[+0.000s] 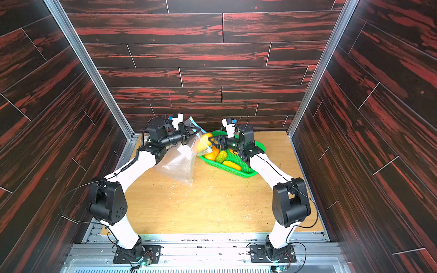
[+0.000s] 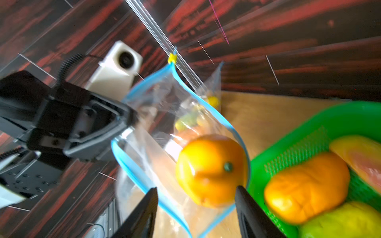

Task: Place the mango in a zip-top bag and seal the zipper
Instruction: Place the mango in the zipper food storage bag.

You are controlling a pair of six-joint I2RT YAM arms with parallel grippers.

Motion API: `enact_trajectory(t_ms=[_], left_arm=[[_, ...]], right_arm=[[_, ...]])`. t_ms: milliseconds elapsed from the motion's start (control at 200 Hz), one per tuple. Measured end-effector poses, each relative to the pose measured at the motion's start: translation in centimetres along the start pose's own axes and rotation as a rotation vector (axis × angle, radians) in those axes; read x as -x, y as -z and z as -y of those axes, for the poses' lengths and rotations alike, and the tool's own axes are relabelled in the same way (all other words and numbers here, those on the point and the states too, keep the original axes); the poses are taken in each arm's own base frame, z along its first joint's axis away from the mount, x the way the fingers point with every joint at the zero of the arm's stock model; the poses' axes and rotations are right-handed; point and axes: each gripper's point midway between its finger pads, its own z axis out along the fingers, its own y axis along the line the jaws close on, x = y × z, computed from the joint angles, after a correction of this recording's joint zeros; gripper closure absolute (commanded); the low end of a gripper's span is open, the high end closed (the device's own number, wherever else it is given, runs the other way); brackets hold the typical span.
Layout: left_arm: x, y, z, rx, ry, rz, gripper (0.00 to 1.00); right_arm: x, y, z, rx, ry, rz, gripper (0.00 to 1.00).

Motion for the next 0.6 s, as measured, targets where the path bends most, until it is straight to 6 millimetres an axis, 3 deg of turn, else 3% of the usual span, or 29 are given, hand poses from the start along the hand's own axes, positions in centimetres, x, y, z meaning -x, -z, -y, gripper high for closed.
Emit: enact_trajectory(t_ms=[225, 371, 601], left_arm=[[0.0, -0.2, -0.7, 0.009, 0.009, -0.004, 1.00], [0.0, -0.2, -0.7, 0.009, 0.008, -0.003, 1.00], [0.0, -0.3, -0.9, 0.012, 0.009, -0.003, 1.00]], right_arm=[[-2.0, 0.6, 1.7, 0.014, -0.082, -0.019, 0.41], [-2.0, 1.0, 2.4, 0.048, -0.121, -0.016, 0.39], [-3.9, -0.3, 3.0, 0.125, -0.181, -0.074, 0.38]])
